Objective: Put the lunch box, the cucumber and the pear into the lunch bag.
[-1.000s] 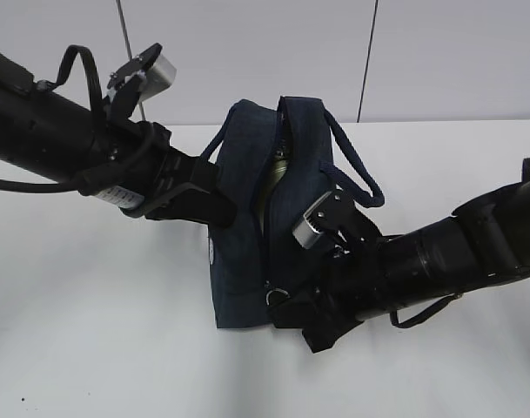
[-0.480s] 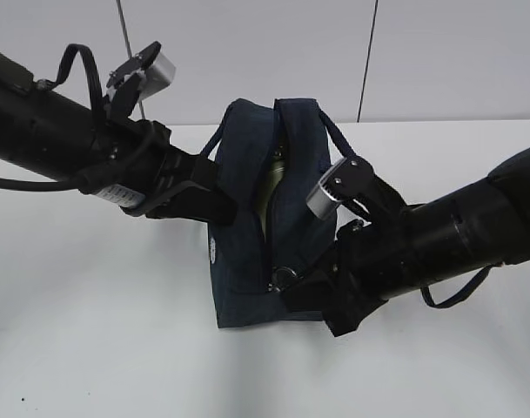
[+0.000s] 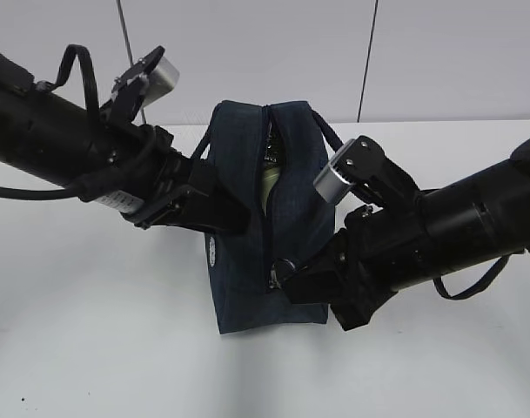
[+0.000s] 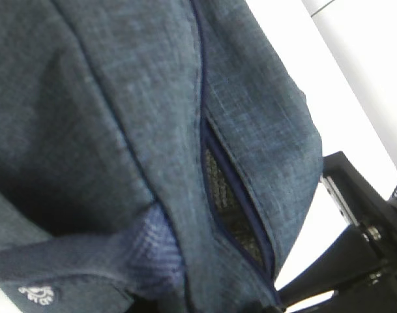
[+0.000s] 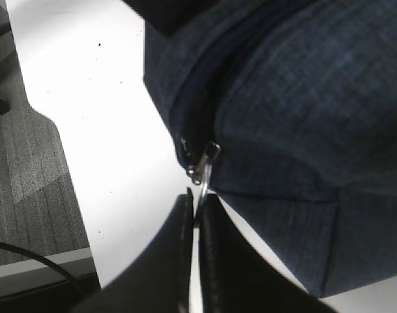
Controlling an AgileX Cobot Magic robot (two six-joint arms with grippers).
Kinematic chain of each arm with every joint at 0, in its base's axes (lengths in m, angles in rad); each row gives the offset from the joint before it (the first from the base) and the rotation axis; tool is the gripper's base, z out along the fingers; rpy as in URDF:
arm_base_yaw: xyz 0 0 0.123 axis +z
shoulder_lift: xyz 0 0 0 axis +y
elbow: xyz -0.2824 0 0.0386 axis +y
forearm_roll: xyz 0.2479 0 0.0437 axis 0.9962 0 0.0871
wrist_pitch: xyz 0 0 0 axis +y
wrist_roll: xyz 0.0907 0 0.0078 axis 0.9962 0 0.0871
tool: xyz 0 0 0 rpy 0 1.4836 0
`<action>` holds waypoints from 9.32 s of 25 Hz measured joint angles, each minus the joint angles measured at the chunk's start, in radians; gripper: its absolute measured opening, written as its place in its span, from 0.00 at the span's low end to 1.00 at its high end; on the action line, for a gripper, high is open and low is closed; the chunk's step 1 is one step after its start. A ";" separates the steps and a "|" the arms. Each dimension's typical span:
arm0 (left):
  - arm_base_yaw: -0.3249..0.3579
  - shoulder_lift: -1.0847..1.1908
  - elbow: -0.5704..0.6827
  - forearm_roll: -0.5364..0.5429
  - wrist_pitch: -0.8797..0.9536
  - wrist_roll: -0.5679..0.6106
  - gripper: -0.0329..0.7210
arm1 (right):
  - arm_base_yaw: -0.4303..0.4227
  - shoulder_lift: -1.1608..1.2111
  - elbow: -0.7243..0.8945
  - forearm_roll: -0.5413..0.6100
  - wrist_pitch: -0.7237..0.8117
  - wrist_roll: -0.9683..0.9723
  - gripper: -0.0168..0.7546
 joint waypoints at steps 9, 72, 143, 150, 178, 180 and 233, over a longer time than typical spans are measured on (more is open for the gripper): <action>0.000 0.000 0.000 0.000 0.047 0.000 0.43 | 0.000 0.006 0.000 0.000 0.027 0.014 0.03; 0.000 0.000 0.000 0.101 0.150 0.000 0.47 | 0.000 0.078 0.000 0.005 0.060 0.090 0.03; -0.123 0.065 -0.015 0.274 0.154 -0.039 0.02 | 0.000 0.071 -0.402 -0.282 -0.065 0.373 0.03; -0.121 0.065 -0.016 0.283 0.166 -0.041 0.02 | -0.002 0.161 -0.533 -0.280 -0.107 0.373 0.03; -0.110 0.066 -0.075 0.313 0.217 -0.223 0.48 | -0.167 0.358 -0.723 -0.145 0.227 0.413 0.03; -0.104 0.037 -0.097 0.317 0.229 -0.254 0.57 | -0.167 0.358 -0.723 -0.143 0.234 0.413 0.03; -0.101 0.053 -0.201 0.404 -0.195 -0.315 0.03 | -0.251 0.521 -0.963 -0.100 0.269 0.510 0.03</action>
